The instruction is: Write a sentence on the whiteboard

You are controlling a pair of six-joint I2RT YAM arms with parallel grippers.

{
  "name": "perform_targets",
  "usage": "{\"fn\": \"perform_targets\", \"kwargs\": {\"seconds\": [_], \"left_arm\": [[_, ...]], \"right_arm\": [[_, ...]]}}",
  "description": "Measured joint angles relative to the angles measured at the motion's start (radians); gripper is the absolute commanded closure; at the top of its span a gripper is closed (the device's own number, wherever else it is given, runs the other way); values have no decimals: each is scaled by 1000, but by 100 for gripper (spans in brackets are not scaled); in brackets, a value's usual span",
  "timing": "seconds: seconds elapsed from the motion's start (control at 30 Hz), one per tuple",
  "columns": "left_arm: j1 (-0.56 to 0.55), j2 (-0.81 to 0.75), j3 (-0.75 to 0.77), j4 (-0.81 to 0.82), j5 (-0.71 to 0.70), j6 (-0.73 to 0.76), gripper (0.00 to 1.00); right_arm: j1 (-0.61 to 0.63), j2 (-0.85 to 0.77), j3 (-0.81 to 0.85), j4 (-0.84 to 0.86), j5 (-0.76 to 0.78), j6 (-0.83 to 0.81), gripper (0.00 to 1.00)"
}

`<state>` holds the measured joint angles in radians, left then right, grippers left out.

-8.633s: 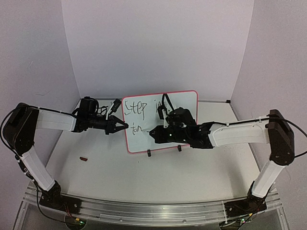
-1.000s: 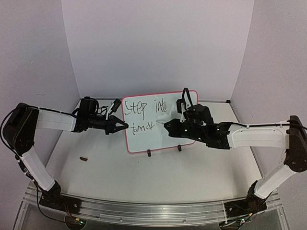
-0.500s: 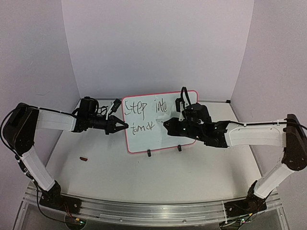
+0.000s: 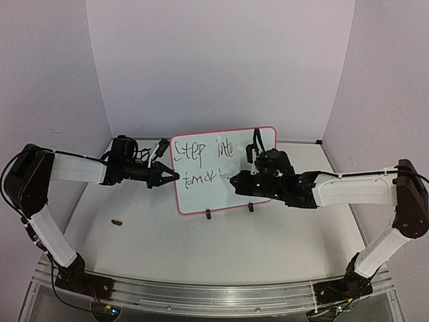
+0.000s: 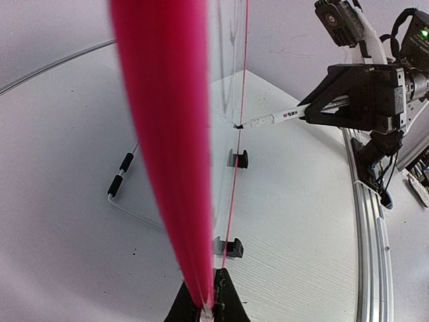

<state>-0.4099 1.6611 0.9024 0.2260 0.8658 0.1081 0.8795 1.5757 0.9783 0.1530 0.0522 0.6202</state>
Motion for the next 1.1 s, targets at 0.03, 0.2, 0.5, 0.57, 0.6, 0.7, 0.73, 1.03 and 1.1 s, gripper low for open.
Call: {"fn": "perform_targets", "kwargs": {"seconds": [0.03,0.2,0.5,0.57,0.6,0.7,0.73,1.03,1.1], "left_arm": [[0,0,0,0,0,0,100],[0,0,0,0,0,0,100],[0,0,0,0,0,0,100],[0,0,0,0,0,0,100],[0,0,0,0,0,0,100],[0,0,0,0,0,0,100],[0,0,0,0,0,0,100],[0,0,0,0,0,-1,100],[-1,0,0,0,-1,-1,100]], "right_arm": [[0,3,0,-1,-4,3,100],[0,13,0,-6,-18,13,100],[0,12,0,-5,-16,13,100],[0,12,0,-5,-14,13,100],[0,12,0,-5,-12,12,100],[0,11,0,-4,-5,8,100],[0,11,0,-4,-4,8,100],[0,5,0,9,10,5,100],[0,4,0,13,12,5,100]]}}
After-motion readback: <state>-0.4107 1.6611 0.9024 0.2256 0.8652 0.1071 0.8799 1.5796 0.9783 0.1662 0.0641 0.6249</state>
